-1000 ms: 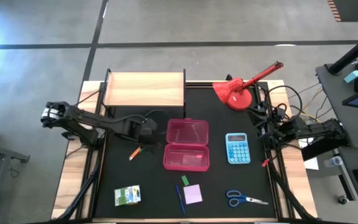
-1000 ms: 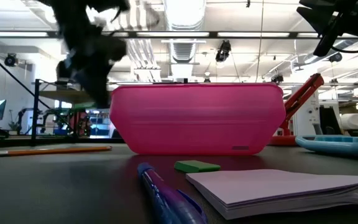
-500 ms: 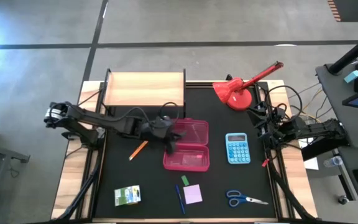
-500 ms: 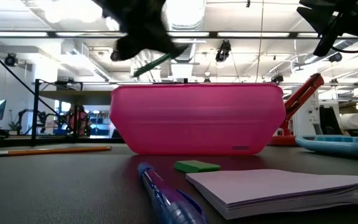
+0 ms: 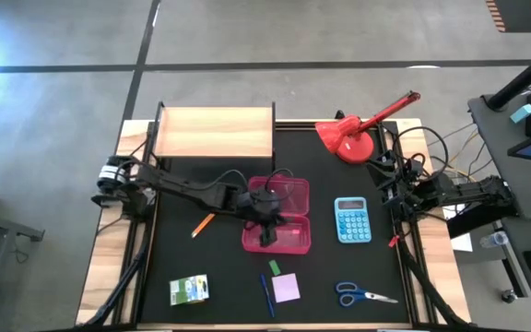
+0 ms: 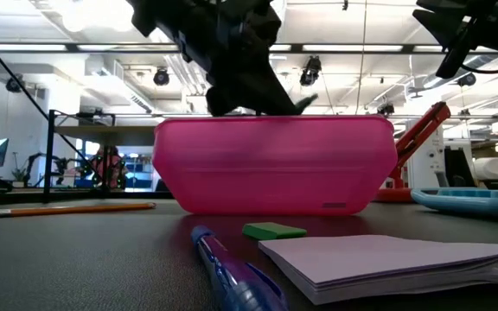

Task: Pack school essentials
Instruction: Put the green pen into the pink supply box, then put the orange pencil into the pink supply box

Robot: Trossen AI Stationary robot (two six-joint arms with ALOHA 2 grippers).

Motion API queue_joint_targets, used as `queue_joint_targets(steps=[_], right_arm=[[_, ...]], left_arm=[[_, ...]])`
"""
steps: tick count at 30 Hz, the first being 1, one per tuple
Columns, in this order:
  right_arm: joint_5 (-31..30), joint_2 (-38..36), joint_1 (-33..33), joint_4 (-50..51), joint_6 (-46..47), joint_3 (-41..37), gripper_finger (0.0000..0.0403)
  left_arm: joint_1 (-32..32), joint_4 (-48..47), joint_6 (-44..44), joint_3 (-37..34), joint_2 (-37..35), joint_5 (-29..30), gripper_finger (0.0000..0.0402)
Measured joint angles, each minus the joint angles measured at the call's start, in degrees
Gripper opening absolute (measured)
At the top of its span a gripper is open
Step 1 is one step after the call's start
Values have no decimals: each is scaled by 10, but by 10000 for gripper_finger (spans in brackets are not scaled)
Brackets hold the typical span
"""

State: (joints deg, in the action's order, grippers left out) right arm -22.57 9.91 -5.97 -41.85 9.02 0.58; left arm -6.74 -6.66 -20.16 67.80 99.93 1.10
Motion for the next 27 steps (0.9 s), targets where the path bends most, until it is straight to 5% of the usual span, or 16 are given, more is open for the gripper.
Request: queue_joint_targets(steps=[12,21,27], right_arm=[[-1,0,1,-9,-20,0,70],[0,0,1,-9,89,31,70],[-13,0,1,-2,136,78,70]], left_arm=[[4,-10,13,-5,-1,-31,35],[10,-19,15,-5,-2,-31,108],[16,-29,-1,1,-29,-31,120]])
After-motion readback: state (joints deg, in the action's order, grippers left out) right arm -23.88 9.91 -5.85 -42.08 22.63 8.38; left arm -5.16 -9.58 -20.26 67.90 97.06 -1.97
